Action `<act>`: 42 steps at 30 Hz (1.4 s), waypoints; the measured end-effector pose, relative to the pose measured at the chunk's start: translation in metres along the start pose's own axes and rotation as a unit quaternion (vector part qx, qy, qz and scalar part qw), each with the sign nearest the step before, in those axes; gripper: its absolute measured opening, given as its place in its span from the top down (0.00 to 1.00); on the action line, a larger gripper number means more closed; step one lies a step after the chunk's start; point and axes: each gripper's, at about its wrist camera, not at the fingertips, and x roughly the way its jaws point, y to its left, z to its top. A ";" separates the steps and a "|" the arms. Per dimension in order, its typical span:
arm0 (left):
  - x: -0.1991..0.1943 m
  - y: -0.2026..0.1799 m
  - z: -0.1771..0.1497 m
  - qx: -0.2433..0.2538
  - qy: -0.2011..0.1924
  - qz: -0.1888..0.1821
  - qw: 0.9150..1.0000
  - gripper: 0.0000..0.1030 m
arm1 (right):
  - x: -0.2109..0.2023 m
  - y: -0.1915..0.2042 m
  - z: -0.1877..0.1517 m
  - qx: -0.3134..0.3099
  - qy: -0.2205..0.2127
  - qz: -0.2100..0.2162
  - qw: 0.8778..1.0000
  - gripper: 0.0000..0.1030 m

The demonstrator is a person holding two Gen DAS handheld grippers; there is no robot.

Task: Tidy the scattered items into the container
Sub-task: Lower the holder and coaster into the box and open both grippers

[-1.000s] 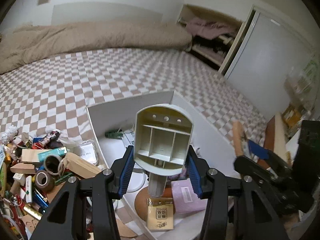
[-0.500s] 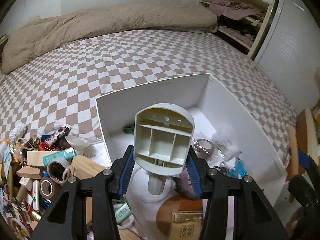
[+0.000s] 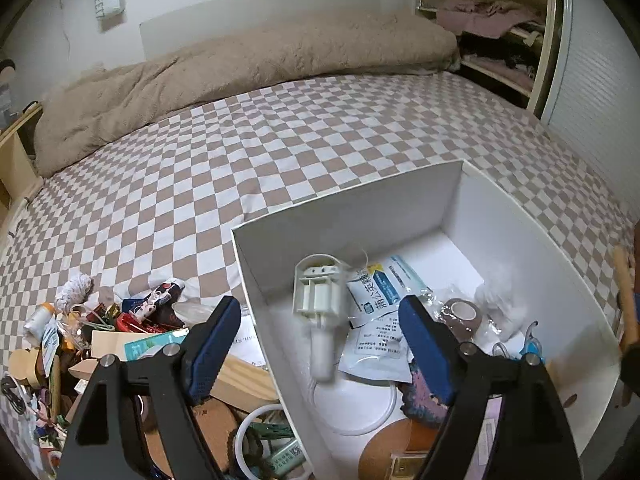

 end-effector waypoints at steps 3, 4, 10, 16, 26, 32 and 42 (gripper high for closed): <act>-0.003 0.003 0.001 -0.003 -0.004 -0.009 1.000 0.21 | 0.007 0.001 0.004 -0.002 0.011 0.003 1.000 0.03; -0.004 0.004 0.000 -0.004 -0.005 -0.011 1.000 0.21 | 0.010 0.002 0.005 -0.003 0.016 0.005 1.000 0.03; -0.013 0.011 0.000 -0.014 -0.007 -0.024 1.000 0.21 | 0.034 0.014 0.014 -0.014 0.049 0.013 0.999 0.03; -0.021 0.016 -0.006 -0.005 -0.007 -0.031 0.999 0.21 | 0.067 0.024 0.022 -0.001 0.091 0.012 0.996 0.03; -0.027 0.032 -0.022 0.000 -0.006 -0.039 0.999 0.21 | 0.118 0.034 0.022 0.011 0.156 0.011 0.988 0.03; -0.023 0.044 -0.027 -0.021 0.002 -0.056 0.998 0.21 | 0.133 0.033 0.018 0.019 0.172 0.009 0.985 0.02; -0.037 0.041 -0.032 -0.023 0.002 -0.071 0.997 0.21 | 0.110 0.027 0.022 0.039 0.139 -0.014 0.989 0.00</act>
